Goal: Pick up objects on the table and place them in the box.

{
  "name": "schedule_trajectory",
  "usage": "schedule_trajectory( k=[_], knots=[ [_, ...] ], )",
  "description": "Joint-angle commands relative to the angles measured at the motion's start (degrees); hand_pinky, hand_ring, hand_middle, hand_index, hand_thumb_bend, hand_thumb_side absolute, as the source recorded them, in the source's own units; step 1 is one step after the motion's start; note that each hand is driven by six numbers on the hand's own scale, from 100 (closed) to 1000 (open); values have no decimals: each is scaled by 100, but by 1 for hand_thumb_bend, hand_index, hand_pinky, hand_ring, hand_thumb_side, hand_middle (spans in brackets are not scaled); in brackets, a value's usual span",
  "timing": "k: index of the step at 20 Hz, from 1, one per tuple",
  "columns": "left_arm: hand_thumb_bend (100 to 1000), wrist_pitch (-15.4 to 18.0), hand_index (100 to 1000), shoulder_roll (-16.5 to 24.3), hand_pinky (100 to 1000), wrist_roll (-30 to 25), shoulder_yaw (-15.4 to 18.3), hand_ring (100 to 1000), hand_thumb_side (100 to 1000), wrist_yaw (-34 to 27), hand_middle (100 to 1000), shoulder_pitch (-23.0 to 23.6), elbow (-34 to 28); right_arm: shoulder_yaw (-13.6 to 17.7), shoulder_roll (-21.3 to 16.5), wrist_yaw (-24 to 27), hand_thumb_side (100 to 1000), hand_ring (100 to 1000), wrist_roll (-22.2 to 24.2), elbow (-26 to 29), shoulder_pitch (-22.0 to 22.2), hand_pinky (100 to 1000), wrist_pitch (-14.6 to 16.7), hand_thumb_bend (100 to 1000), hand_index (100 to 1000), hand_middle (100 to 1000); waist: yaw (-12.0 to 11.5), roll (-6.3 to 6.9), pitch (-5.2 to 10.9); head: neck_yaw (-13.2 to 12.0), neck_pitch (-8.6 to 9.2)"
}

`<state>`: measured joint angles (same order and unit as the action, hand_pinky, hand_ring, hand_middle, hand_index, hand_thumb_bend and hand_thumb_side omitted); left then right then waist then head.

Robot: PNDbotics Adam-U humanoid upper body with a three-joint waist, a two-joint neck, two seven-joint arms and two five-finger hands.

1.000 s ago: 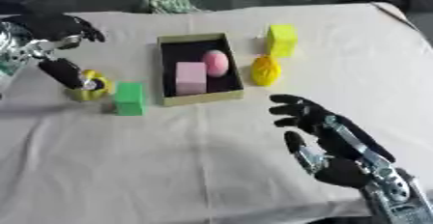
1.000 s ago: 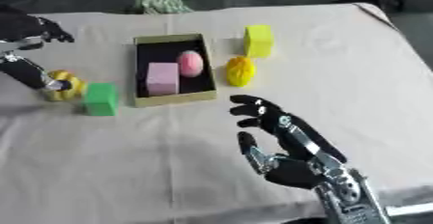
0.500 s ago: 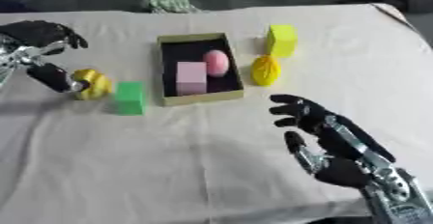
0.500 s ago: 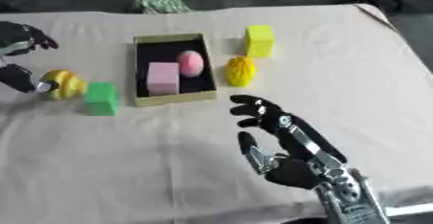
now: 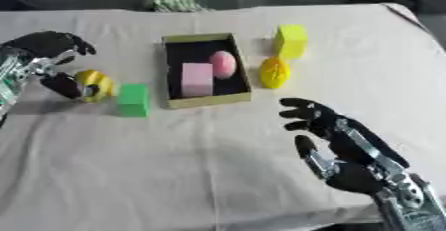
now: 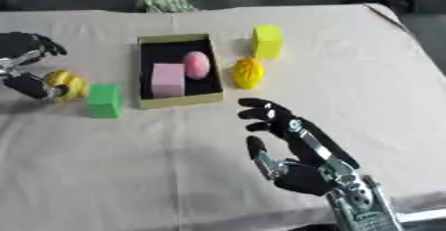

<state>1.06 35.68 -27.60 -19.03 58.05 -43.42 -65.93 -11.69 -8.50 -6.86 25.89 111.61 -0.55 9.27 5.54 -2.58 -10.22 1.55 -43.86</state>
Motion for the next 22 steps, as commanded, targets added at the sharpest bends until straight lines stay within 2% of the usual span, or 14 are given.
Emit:
schedule_trajectory(
  k=[1, 3, 4, 7, 9, 14, 17, 22],
  knots=[
    [411, 137, 900, 60, 829, -134, 25, 765, 448, 48, 768, -120, 116, 18, -44, 40, 394, 905, -6, 89, -60, 829, 0, 100, 824, 932, 5, 16, 62, -8, -26],
    [421, 186, 879, 60, 821, -309, 43, 744, 459, 65, 746, -134, 102, 18, -44, 39, 393, 905, -7, 88, -60, 829, -1, 100, 824, 932, 3, 17, 62, -6, -26],
    [358, 211, 744, 71, 765, -396, 31, 613, 433, 92, 586, -136, 84, 17, -45, 38, 392, 905, -7, 87, -60, 829, -1, 100, 824, 932, 2, 17, 65, -6, -26],
    [300, 224, 630, 121, 705, -514, 44, 499, 401, 151, 456, -159, -80, 23, -48, 34, 391, 905, -14, 82, -58, 829, -5, 100, 824, 932, -3, 18, 71, 1, -26],
    [274, 186, 584, 187, 683, -439, 58, 463, 385, 106, 409, -177, -269, 23, -51, 31, 390, 905, -16, 78, -55, 829, -6, 100, 824, 932, -12, 23, 76, 8, -26],
    [209, 82, 563, 388, 670, -281, 48, 448, 340, -172, 386, -249, -905, 32, -60, 23, 390, 905, -29, 70, -47, 829, -8, 100, 824, 932, -25, 37, 90, 34, -26],
    [199, -20, 562, 468, 672, -214, 28, 449, 323, -400, 384, -375, -1293, 26, -67, 23, 390, 905, -26, 62, -41, 829, -9, 100, 824, 932, -34, 45, 106, 35, -26],
    [166, -147, 576, 324, 678, -111, -107, 464, 298, -619, 395, -634, -1599, 9, -69, 34, 390, 905, -14, 54, -38, 829, -9, 100, 824, 932, -21, 44, 125, 20, -26]
  ],
)
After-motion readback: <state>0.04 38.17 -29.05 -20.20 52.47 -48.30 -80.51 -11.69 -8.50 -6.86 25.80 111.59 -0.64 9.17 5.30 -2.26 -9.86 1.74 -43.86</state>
